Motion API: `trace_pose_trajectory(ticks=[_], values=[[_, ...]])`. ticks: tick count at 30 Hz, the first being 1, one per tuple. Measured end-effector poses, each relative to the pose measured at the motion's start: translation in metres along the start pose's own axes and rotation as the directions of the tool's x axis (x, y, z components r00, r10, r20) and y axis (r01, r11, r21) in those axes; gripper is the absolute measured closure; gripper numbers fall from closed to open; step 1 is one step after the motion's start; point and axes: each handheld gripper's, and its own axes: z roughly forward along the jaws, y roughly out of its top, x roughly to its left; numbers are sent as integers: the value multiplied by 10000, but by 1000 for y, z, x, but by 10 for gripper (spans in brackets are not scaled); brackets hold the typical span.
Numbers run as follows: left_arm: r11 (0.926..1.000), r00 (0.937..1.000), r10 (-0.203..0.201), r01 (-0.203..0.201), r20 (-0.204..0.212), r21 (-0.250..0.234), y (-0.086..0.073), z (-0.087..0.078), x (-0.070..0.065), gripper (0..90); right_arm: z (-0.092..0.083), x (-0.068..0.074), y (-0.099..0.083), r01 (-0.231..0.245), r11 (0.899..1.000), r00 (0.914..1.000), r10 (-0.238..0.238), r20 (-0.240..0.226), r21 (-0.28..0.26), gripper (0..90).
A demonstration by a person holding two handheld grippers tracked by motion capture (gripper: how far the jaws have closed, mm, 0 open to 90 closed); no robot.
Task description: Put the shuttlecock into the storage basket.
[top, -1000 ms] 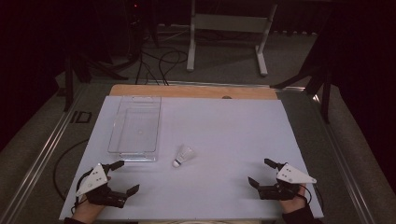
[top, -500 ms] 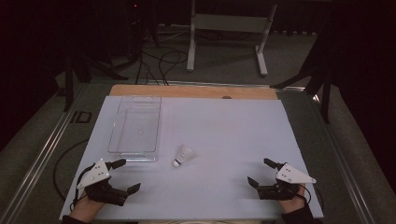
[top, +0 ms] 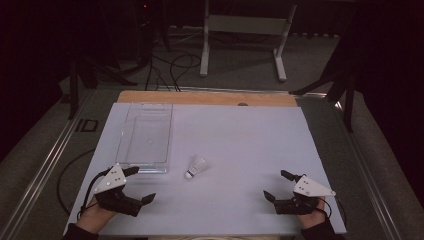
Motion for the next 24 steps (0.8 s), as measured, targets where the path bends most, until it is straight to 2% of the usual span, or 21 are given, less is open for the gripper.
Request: trace_pose_trajectory(ticks=[4,10,16,18,23,24], values=[[9996,10000,24,-21,-80,269,1,4,-2,0,0,0,0,-5,10000,10000,5,11,-15,78],[9966,9998,-158,168,-135,808,5,8,-5,0,-1,-1,0,-22,9999,10000,22,74,-108,78],[9894,9993,-353,368,-130,1403,11,11,-7,0,-1,-1,0,-73,9999,9999,75,113,-124,78],[9849,9991,-397,414,-136,1684,13,12,-8,0,-1,-1,0,-71,9999,9999,72,111,-123,78],[9802,9989,-400,442,-256,1931,14,16,-10,0,-1,-1,0,-48,9999,9999,50,130,-103,78],[9774,9991,-356,399,-245,2078,14,16,-11,0,-1,-1,0,-54,9999,9999,55,122,-112,78]])
